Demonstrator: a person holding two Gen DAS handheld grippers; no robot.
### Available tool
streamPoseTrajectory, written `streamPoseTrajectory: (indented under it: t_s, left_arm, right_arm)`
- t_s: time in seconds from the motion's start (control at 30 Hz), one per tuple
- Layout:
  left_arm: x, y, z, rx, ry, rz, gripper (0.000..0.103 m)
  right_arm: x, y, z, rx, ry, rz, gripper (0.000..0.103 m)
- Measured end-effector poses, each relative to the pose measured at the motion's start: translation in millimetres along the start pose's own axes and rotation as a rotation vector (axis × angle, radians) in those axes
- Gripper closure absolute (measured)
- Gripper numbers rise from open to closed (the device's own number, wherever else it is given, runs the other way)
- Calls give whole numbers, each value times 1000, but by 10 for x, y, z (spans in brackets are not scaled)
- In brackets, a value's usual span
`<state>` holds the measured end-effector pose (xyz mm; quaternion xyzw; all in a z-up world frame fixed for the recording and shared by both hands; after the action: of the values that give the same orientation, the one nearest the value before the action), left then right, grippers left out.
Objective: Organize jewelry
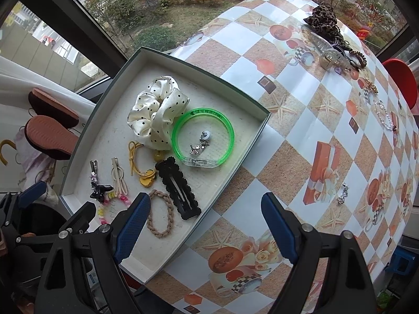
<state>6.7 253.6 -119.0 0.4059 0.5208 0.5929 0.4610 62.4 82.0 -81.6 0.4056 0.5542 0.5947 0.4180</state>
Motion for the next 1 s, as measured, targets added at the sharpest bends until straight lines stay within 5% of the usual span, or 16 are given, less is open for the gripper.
streamPoseTrajectory:
  t_s: [0.33, 0.67, 0.83, 1.0]
  left_arm:
    - [15, -5, 26, -3, 16, -22, 0]
    - [-3, 2, 51, -16, -25, 60, 0]
    - [-200, 144, 96, -55, -118, 96, 0]
    - [-1029, 344, 116, -120, -357, 49, 0]
  right_arm:
    - [11, -33, 7, 8, 0, -4, 15]
    - [-28, -21, 14, -3, -24, 9, 15]
    - [-325, 74, -102, -45, -123, 49, 15]
    - [-1224, 154, -580, -81, -359, 22, 15]
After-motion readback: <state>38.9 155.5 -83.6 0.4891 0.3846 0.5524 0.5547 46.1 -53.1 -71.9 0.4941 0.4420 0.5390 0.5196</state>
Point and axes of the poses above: each gripper's, at about its wrist camera, not at the fingertips, and y roughly against the way its jaws point, x to its left, z to its top, the point moved 5 cm from there along -y, roughly the way its jaws point, and after that the axes turned 1 degree about x, right-handed, at the moved point
